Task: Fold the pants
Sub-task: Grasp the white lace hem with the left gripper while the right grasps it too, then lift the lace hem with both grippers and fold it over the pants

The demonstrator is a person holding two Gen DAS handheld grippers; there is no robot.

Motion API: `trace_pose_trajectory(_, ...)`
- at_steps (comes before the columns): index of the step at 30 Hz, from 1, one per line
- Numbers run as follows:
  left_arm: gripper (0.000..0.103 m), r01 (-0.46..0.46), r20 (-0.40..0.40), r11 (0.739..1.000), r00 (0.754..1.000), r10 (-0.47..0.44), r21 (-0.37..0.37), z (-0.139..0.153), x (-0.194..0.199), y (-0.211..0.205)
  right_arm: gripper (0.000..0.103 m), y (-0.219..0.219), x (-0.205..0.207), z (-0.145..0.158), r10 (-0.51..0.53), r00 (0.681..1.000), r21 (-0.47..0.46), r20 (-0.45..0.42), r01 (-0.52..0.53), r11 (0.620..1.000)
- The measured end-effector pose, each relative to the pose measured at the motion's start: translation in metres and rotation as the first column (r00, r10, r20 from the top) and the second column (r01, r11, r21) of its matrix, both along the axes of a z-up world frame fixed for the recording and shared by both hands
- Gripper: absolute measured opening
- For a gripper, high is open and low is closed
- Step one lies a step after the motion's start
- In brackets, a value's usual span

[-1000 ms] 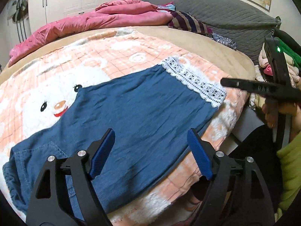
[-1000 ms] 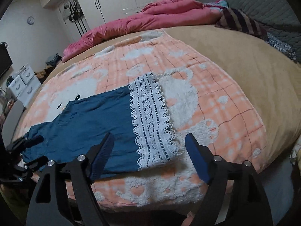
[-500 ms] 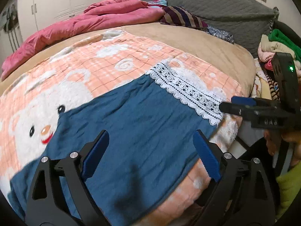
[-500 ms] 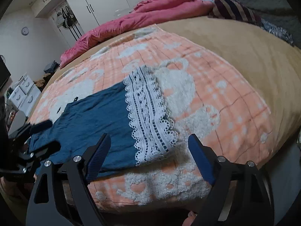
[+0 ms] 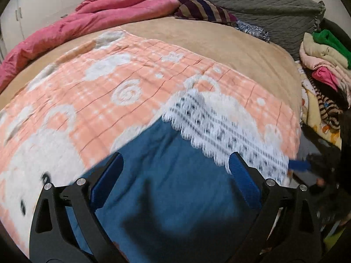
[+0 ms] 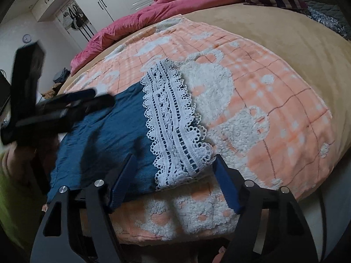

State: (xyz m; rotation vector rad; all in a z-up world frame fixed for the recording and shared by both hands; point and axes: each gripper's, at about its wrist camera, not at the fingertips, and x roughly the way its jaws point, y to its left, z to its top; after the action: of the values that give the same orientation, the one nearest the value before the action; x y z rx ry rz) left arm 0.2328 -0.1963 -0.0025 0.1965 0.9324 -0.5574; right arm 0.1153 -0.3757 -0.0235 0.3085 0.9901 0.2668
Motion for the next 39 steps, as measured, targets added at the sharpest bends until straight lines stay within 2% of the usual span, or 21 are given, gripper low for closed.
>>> trace_pose_trajectory(5,0.090,0.056,-0.022,0.998,0.998,-0.055,0.011,-0.010,0.031,-0.017,0.067,-0.005,0.003,-0.007,-0.007,1.000,0.025,-0.021,0.008,1.000)
trace_pose_trajectory(7,0.090,0.090,-0.053,0.996,0.994,-0.092,-0.028,-0.013,0.043,-0.021,0.063,-0.005,0.004,-0.008,-0.005,1.000,0.033,-0.027,0.006,0.999)
trace_pose_trajectory(8,0.090,0.099,-0.068,0.994,0.993,-0.102,-0.042,-0.014,0.048,-0.022,0.056,-0.005,0.004,-0.009,0.000,1.000,0.043,-0.025,0.001,0.999)
trace_pose_trajectory(10,0.090,0.130,-0.108,0.988,0.985,-0.138,-0.079,-0.020,0.058,-0.025,0.051,-0.005,0.004,-0.008,0.005,1.000,0.051,-0.017,-0.004,0.999)
trace_pose_trajectory(11,0.088,0.141,-0.137,0.985,0.978,-0.154,-0.103,-0.024,0.063,-0.025,0.050,-0.005,0.005,-0.009,0.004,1.000,0.056,-0.017,-0.003,0.998)
trace_pose_trajectory(15,0.065,0.134,-0.227,0.976,0.959,-0.172,-0.172,-0.041,0.082,-0.020,0.050,-0.008,0.009,-0.014,-0.014,0.999,0.072,-0.040,0.017,0.997)
trace_pose_trajectory(18,0.063,0.159,-0.246,0.960,0.945,-0.215,-0.230,-0.046,0.085,-0.017,0.052,-0.006,0.010,-0.015,-0.007,0.999,0.070,-0.043,0.009,0.998)
trace_pose_trajectory(20,0.063,0.176,-0.248,0.954,0.939,-0.237,-0.243,-0.049,0.086,-0.017,0.052,-0.004,0.012,-0.015,0.003,0.999,0.073,-0.038,0.000,0.997)
trace_pose_trajectory(22,0.063,0.164,-0.263,0.954,0.937,-0.230,-0.250,-0.055,0.088,-0.017,0.049,-0.003,0.012,-0.013,0.007,1.000,0.077,-0.025,-0.005,0.997)
trace_pose_trajectory(23,0.063,0.157,-0.268,0.954,0.936,-0.226,-0.257,-0.058,0.089,-0.018,0.042,-0.002,0.012,-0.011,0.021,1.000,0.084,-0.013,-0.020,0.996)
trace_pose_trajectory(24,0.063,0.156,-0.266,0.953,0.937,-0.226,-0.261,-0.061,0.089,-0.019,0.037,0.000,0.011,-0.010,0.034,0.999,0.085,-0.006,-0.033,0.996)
trace_pose_trajectory(26,0.063,0.164,-0.246,0.951,0.941,-0.231,-0.264,-0.062,0.086,-0.022,0.037,0.003,0.011,-0.010,0.042,0.999,0.073,-0.004,-0.042,0.996)
trace_pose_trajectory(27,0.058,0.170,-0.237,0.949,0.943,-0.235,-0.265,-0.062,0.085,-0.023,0.033,0.002,0.011,-0.009,0.041,0.999,0.073,-0.003,-0.041,0.996)
trace_pose_trajectory(28,0.052,0.175,-0.230,0.948,0.944,-0.238,-0.265,-0.061,0.084,-0.023,0.031,0.000,0.011,-0.009,0.035,0.999,0.079,-0.002,-0.035,0.996)
trace_pose_trajectory(30,0.029,0.178,-0.230,0.947,0.942,-0.242,-0.268,-0.059,0.084,-0.022,0.028,-0.001,0.011,-0.009,0.030,1.000,0.077,0.003,-0.030,0.997)
trace_pose_trajectory(32,0.019,0.190,-0.218,0.943,0.943,-0.253,-0.271,-0.055,0.082,-0.019,0.026,0.004,0.009,-0.003,0.041,0.999,0.043,0.031,-0.043,0.998)
trace_pose_trajectory(33,0.017,0.197,-0.213,0.941,0.942,-0.259,-0.273,-0.053,0.080,-0.018,0.025,0.008,0.007,0.001,0.056,0.997,0.029,0.053,-0.058,0.998)
trace_pose_trajectory(39,0.016,0.200,-0.155,0.931,0.954,-0.256,-0.305,-0.035,0.071,-0.005,0.024,0.029,-0.002,0.018,0.115,0.983,-0.066,0.143,-0.106,0.992)
